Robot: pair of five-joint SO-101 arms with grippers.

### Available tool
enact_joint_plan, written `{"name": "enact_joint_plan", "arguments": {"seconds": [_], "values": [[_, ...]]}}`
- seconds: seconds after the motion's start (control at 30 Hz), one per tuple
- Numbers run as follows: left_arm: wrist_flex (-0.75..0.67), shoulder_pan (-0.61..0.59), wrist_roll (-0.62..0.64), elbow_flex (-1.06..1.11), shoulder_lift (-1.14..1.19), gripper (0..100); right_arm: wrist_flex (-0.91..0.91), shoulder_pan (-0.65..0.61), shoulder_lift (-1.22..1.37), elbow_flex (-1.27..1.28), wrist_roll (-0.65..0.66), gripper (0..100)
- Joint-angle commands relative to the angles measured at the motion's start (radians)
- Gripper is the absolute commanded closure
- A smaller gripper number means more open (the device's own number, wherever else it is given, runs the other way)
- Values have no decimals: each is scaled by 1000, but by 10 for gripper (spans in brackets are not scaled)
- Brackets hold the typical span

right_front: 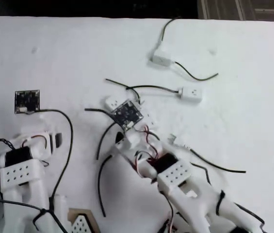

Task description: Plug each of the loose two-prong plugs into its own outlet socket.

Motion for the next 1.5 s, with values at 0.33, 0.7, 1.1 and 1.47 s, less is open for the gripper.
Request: {"name": "enact_joint_plan", "arguments": {"seconds": [0.33, 0.7, 1.1, 1.47], "values": [[-14, -5, 8, -6, -24, 747, 38, -22, 44, -35, -8, 979], [-12, -2, 8, -6, -24, 747, 139, 59, 87, -31, 126, 981], [-12, -1, 8, -6, -24, 747, 249, 4, 88, -29, 184, 981], [-18, -1, 8, 8, -28, 747, 242, -31, 90, -37, 176, 981]]}}
